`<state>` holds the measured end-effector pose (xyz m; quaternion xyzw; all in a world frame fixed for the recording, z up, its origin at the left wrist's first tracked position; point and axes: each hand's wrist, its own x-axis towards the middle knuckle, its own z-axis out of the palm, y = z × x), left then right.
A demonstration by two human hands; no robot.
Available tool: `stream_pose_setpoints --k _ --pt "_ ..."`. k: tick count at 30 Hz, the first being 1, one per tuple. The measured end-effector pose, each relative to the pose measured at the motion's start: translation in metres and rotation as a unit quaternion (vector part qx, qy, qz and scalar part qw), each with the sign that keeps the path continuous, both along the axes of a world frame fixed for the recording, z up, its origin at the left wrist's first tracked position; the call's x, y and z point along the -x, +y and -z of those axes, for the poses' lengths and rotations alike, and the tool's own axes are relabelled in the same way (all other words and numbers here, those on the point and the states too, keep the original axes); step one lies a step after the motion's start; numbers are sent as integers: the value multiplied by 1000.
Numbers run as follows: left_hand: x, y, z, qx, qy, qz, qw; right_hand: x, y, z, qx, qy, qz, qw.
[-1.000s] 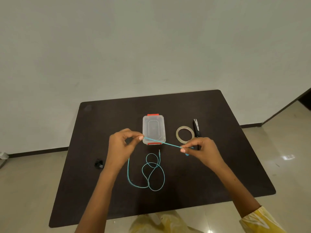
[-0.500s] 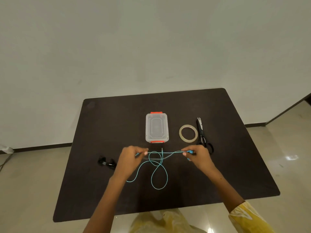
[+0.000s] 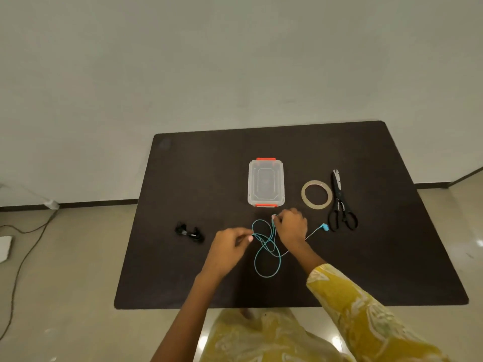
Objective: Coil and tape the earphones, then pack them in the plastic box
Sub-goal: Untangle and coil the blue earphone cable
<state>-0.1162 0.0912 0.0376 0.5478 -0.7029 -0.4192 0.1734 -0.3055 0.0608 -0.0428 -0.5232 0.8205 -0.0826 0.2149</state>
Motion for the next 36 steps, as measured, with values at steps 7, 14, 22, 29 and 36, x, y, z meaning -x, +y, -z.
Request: stream_pose_setpoints --k 7,14,22,29,36 --pt "-8 8 -2 -25 42 -24 999 -7 -11 21 -57 55 -62 995" --pt "-20 5 0 -42 60 -41 996 -4 -4 20 -52 -7 -20 998" --pt "-17 -4 -4 -70 98 -73 990 8 12 -23 65 -230 7 971" --pt "8 -19 -29 -88 196 -51 975 -5 27 -89 189 -211 -210 936" --pt "4 -34 -45 -55 260 -91 960 5 23 -124 195 -314 -179 912"
